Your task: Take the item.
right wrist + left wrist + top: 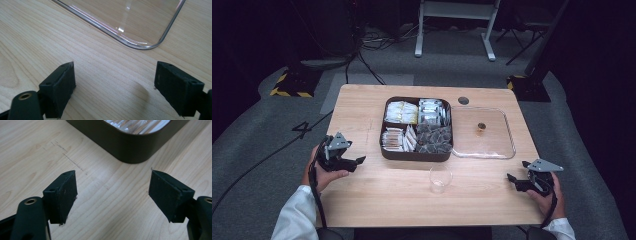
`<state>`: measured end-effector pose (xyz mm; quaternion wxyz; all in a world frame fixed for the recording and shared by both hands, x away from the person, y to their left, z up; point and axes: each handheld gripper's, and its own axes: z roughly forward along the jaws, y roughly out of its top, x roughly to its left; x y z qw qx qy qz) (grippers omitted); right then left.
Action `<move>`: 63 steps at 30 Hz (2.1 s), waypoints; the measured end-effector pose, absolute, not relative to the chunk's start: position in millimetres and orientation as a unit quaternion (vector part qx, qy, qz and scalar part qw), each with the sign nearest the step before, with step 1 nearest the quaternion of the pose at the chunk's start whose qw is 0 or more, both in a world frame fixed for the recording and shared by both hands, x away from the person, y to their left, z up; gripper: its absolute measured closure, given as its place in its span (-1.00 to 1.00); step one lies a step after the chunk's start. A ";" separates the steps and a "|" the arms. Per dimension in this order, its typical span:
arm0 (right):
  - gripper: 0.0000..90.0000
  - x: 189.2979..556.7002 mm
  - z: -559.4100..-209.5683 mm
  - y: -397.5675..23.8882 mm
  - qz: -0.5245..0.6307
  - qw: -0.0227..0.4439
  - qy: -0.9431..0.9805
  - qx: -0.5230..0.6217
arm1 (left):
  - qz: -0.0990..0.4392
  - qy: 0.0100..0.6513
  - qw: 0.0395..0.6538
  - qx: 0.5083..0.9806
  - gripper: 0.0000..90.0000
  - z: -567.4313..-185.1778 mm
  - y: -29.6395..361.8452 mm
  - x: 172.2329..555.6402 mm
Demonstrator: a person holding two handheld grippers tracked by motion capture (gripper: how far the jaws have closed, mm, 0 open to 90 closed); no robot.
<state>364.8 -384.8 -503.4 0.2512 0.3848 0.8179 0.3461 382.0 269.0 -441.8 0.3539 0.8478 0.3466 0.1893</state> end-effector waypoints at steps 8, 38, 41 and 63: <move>-0.61 364.8 -503.4 -384.8 0.346 0.251 0.818 0.385 | 0.194 0.347 0.363 0.843 -0.49 -434.1 268.6 389.8; -0.61 365.0 -503.4 -385.0 0.346 0.251 0.818 0.385 | 0.205 0.301 0.371 0.854 -0.49 -401.7 224.0 457.1; -0.61 364.8 -503.4 -384.8 0.346 0.251 0.818 0.385 | 0.203 0.298 0.370 0.856 -0.47 -401.2 217.1 464.3; -0.61 364.5 -503.4 -384.7 0.346 0.253 0.818 0.384 | 0.184 0.287 0.359 0.869 -0.24 -410.6 180.7 505.5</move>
